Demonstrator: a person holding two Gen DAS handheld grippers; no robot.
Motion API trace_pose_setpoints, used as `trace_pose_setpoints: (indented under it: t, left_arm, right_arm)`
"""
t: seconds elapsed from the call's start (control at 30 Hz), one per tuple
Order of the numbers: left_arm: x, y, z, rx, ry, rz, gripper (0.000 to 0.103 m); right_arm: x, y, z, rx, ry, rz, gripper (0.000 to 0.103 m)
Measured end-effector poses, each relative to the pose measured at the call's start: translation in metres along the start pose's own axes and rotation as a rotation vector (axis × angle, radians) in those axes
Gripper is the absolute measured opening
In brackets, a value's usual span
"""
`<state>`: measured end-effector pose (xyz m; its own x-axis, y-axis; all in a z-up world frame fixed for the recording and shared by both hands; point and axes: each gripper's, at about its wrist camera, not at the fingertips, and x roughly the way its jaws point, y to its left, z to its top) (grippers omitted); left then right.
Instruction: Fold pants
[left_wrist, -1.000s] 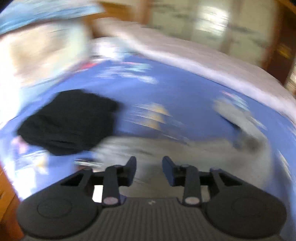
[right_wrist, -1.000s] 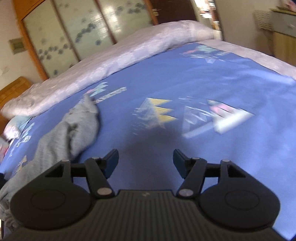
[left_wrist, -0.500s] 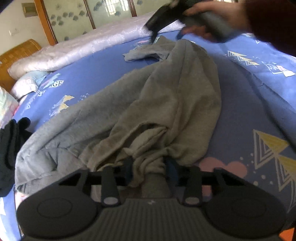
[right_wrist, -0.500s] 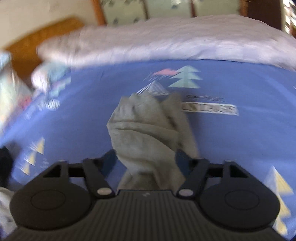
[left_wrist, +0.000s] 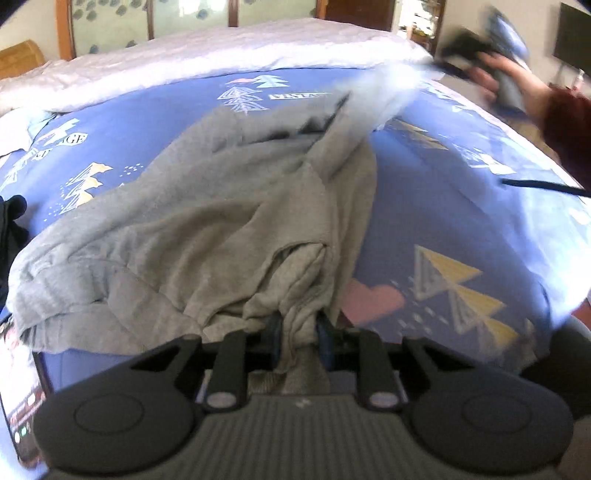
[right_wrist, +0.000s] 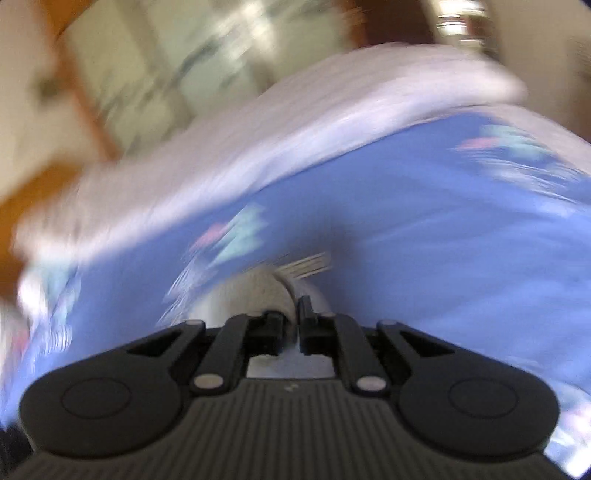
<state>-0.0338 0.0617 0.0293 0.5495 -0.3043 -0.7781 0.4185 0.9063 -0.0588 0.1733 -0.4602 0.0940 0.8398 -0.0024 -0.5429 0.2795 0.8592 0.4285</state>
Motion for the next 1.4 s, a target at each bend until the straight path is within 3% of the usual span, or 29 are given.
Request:
trace_pose_setpoints:
  t: [0.03, 0.07, 0.1, 0.17, 0.23, 0.4, 0.47, 0.57, 0.63, 0.73, 0.87, 0.97, 1.07, 1.17, 1.23, 1.3, 1.4]
  left_arm:
    - [-0.005, -0.004, -0.005, 0.007, 0.005, -0.013, 0.018]
    - [-0.009, -0.006, -0.008, 0.013, 0.011, -0.025, 0.018]
    - [-0.014, -0.01, -0.013, 0.023, 0.018, -0.039, 0.017]
    - [-0.02, -0.016, -0.02, 0.052, 0.033, -0.052, 0.017]
    - [-0.026, -0.022, -0.03, 0.074, 0.057, -0.057, 0.017]
    - [-0.039, -0.023, -0.038, 0.07, 0.061, -0.019, 0.017]
    - [-0.043, -0.02, -0.037, 0.059, 0.057, -0.005, 0.017]
    - [-0.043, -0.018, -0.04, 0.044, 0.081, 0.021, 0.017]
    - [-0.037, -0.019, -0.041, 0.037, 0.104, 0.028, 0.017]
    - [-0.027, -0.024, -0.043, 0.055, 0.13, 0.033, 0.017]
    - [-0.023, -0.023, -0.044, 0.074, 0.144, 0.023, 0.018]
    - [-0.026, -0.017, -0.043, 0.054, 0.143, 0.013, 0.018]
    - [-0.03, -0.015, -0.044, 0.035, 0.138, 0.022, 0.018]
    - [-0.035, -0.015, -0.045, 0.027, 0.136, 0.041, 0.018]
    - [-0.038, -0.014, -0.046, 0.023, 0.138, 0.056, 0.018]
    - [-0.039, -0.012, -0.047, 0.019, 0.149, 0.061, 0.018]
    - [-0.037, -0.013, -0.049, 0.033, 0.171, 0.062, 0.018]
  right_arm:
    - [-0.021, -0.036, -0.003, 0.046, -0.008, -0.05, 0.012]
    - [-0.041, -0.074, -0.01, 0.097, 0.011, -0.117, 0.028]
    - [-0.058, -0.109, -0.021, 0.139, 0.043, -0.194, 0.051]
    - [-0.093, -0.165, -0.044, 0.169, 0.089, -0.307, 0.054]
    - [-0.125, -0.204, -0.064, 0.198, 0.096, -0.356, 0.056]
    - [-0.17, -0.241, -0.099, 0.309, 0.052, -0.318, 0.062]
    - [-0.174, -0.238, -0.106, 0.316, 0.065, -0.317, 0.063]
    - [-0.171, -0.209, -0.107, 0.198, 0.137, -0.312, 0.064]
    - [-0.152, -0.166, -0.1, 0.067, 0.207, -0.284, 0.064]
    - [-0.174, -0.118, -0.108, -0.211, 0.253, -0.174, 0.064]
    - [-0.189, -0.067, -0.11, -0.463, 0.16, -0.17, 0.063]
    - [-0.161, -0.03, -0.102, -0.54, 0.103, -0.136, 0.058]
    - [-0.108, -0.008, -0.098, -0.603, 0.136, -0.111, 0.052]
    - [-0.051, 0.004, -0.108, -0.683, 0.239, -0.208, 0.052]
    - [-0.028, -0.004, -0.114, -0.734, 0.302, -0.273, 0.033]
    - [-0.038, -0.011, -0.105, -0.693, 0.269, -0.28, 0.016]
    - [-0.084, -0.042, -0.072, -0.506, 0.135, -0.29, 0.016]
